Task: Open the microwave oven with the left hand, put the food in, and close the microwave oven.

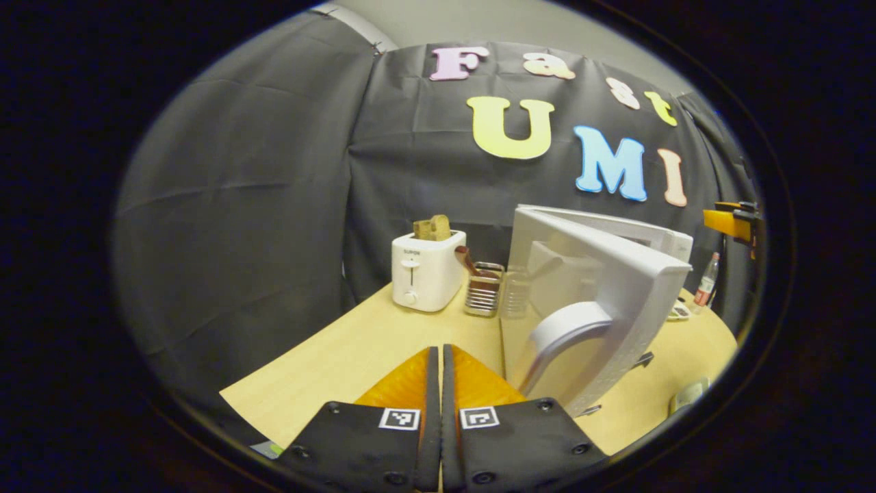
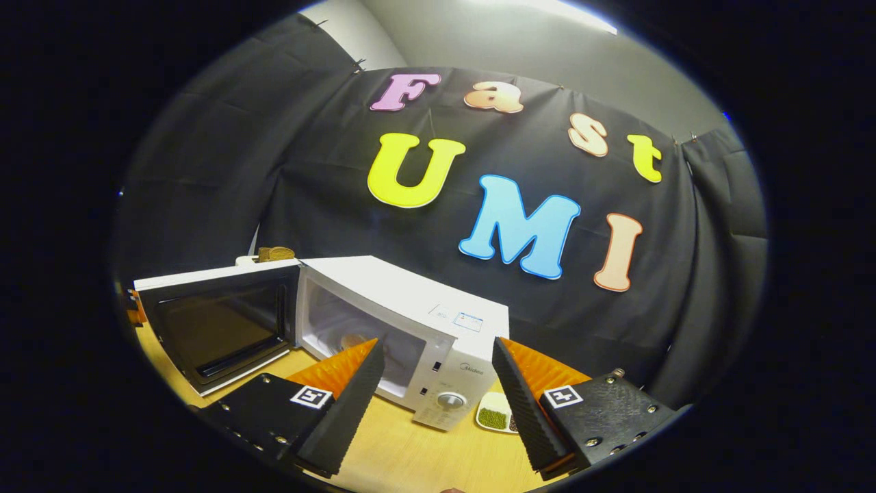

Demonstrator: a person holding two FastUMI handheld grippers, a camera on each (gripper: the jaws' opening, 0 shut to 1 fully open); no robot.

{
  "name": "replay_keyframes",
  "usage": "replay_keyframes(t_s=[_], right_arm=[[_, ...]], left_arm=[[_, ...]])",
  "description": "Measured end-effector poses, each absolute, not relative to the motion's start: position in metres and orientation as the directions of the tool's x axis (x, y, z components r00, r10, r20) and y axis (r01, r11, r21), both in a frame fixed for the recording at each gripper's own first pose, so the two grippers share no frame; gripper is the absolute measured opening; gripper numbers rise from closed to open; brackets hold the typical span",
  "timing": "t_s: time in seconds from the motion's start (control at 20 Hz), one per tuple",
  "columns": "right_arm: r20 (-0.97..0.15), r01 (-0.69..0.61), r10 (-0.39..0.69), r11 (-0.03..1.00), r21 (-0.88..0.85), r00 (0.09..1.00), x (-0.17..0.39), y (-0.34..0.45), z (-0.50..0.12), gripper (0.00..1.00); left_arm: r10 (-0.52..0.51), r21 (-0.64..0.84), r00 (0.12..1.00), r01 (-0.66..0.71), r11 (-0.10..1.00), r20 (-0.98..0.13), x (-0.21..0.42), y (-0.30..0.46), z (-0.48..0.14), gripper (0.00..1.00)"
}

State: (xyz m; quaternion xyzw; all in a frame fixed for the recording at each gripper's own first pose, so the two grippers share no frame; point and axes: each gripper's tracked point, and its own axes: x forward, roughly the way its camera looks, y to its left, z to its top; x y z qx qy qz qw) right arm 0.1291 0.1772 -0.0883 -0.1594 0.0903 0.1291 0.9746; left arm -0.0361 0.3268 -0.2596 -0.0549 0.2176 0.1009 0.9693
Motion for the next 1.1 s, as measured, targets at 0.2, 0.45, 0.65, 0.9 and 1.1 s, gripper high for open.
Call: replay_keyframes(t_s=[0.2, 0.45, 0.65, 0.9, 1.1], right_arm=[[-0.244, -0.262, 0.204, 0.936, -0.236, 0.948, 0.125, 0.156, -0.091, 0.97], [-0.212, -0.228, 0.180, 0.945, -0.234, 0.961, 0.126, 0.119, -0.076, 0.96], [-0.213, -0.209, 0.160, 0.951, -0.230, 0.964, 0.120, 0.090, -0.076, 0.96], [-0.226, -0.205, 0.150, 0.949, -0.241, 0.962, 0.111, 0.066, -0.080, 0.96], [-0.226, -0.198, 0.140, 0.946, -0.256, 0.964, 0.101, 0.049, -0.082, 0.97]], left_arm=[[0.127, -0.116, 0.886, -0.197, 0.973, -0.446, -0.031, 0.300, -0.250, 0.07], [0.055, -0.064, 0.898, -0.092, 0.994, -0.436, -0.006, 0.245, -0.242, 0.07], [-0.003, -0.059, 0.905, -0.024, 0.998, -0.425, 0.009, 0.198, -0.234, 0.07], [-0.092, -0.068, 0.905, 0.070, 0.995, -0.414, 0.026, 0.140, -0.224, 0.07], [-0.158, -0.088, 0.903, 0.134, 0.987, -0.399, 0.043, 0.103, -0.216, 0.07]])
